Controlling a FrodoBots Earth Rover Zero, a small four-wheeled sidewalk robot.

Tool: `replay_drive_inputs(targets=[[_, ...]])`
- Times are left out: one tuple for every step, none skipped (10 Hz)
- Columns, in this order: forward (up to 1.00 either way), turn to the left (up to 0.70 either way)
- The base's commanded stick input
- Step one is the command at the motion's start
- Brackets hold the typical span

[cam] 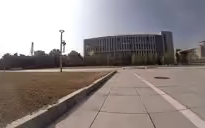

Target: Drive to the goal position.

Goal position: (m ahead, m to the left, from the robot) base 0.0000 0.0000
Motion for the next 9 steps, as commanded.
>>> replay_drive_inputs(targets=[[0.01, 0.0], [0.03, 0.0], [0.04, 0.0], [0.04, 0.0], [0.04, 0.0], [0.04, 0.0], [0.04, 0.0], [0.03, 0.0], [0.0, 0.0]])
